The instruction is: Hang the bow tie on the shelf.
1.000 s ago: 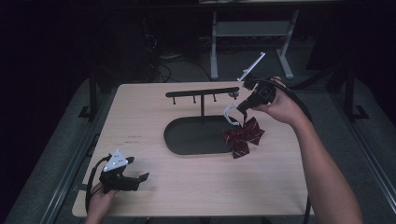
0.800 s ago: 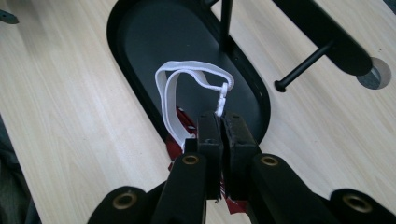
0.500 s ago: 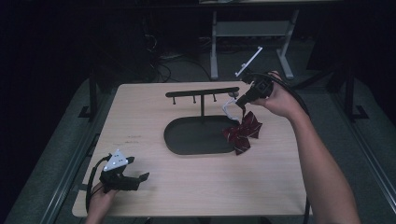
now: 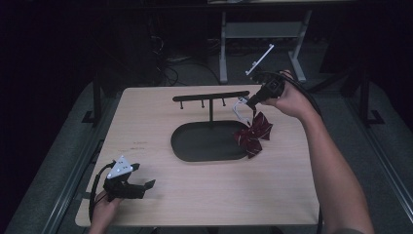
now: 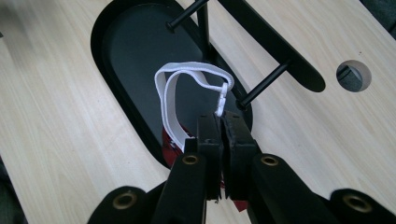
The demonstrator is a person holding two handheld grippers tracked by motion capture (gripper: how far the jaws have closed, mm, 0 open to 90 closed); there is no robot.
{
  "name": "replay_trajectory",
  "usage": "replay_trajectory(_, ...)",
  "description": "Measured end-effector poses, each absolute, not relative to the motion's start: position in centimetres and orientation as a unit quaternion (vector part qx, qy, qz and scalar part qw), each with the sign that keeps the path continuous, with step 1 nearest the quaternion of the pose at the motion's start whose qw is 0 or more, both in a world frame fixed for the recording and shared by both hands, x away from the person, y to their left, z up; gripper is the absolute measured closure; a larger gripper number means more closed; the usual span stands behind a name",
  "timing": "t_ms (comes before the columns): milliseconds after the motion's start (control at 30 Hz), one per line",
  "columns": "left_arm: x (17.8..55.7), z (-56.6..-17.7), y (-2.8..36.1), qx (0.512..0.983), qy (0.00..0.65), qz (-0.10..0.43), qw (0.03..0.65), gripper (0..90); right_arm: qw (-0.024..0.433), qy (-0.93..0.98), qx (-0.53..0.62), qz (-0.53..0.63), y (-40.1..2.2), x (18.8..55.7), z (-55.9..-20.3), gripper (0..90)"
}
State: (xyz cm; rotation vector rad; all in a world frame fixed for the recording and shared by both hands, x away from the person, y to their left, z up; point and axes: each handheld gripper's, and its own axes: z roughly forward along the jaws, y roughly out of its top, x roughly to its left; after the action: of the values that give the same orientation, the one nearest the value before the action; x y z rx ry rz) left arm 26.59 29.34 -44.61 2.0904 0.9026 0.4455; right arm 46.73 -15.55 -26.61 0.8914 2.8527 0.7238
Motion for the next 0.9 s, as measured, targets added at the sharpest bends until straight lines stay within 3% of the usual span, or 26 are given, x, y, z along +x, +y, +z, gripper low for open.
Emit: replay_trajectory(900,26.6,-44.5,29.3,0.828,0.349,0.179,0.4,13.1,0.04,0.917,0.325,0.227,-16.8,48.8,-26.5,86.9)
